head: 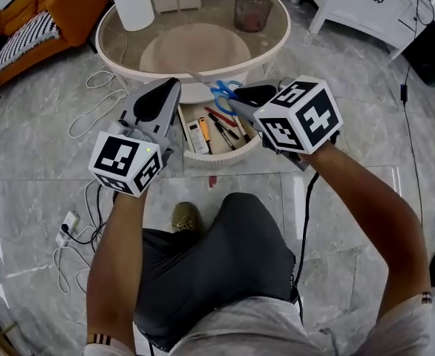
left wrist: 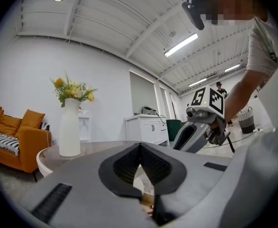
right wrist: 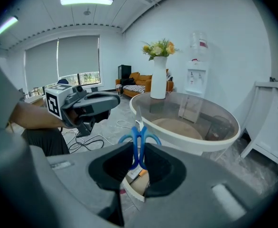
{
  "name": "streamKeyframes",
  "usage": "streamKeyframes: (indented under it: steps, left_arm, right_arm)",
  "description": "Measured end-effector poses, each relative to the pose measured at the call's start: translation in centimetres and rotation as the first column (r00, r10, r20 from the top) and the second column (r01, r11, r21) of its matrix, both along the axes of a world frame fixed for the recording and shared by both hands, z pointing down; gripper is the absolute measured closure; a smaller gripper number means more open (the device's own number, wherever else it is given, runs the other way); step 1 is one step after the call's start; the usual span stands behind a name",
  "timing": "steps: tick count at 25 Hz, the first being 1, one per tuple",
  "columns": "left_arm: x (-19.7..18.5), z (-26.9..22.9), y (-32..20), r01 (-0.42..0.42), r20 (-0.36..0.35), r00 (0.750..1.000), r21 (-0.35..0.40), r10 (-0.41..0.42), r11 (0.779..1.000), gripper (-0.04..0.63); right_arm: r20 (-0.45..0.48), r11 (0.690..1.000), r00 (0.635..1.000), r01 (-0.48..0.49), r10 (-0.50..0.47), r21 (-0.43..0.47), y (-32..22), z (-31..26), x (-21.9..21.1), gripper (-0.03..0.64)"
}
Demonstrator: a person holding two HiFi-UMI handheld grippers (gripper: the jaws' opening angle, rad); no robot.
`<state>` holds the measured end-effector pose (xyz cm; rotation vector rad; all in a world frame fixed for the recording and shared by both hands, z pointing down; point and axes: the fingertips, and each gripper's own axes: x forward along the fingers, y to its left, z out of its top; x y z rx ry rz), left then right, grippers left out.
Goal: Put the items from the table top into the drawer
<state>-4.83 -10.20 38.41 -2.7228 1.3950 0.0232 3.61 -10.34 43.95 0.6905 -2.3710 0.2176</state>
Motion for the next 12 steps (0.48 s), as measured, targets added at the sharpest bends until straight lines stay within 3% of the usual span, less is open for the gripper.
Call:
streamKeyframes:
  steps: [5,12]
  left_arm:
    - [0.7,-0.5,0.2,-0.025,-0.002,1.0,0.02,0.025,0.999,0.597]
    - [1.0,0.4,0.7,-0.039,0.055,0.998,0.023,0.037,0.999,0.597]
  right_arm:
    - [-0.029,0.999,0.999,0.036,-0.036,0.017,1.0,1.3,0.2,0.541]
    - [-0.046,0.998,0.997,0.061,-0.06,0.016,1.6,4.9,0.9,0.541]
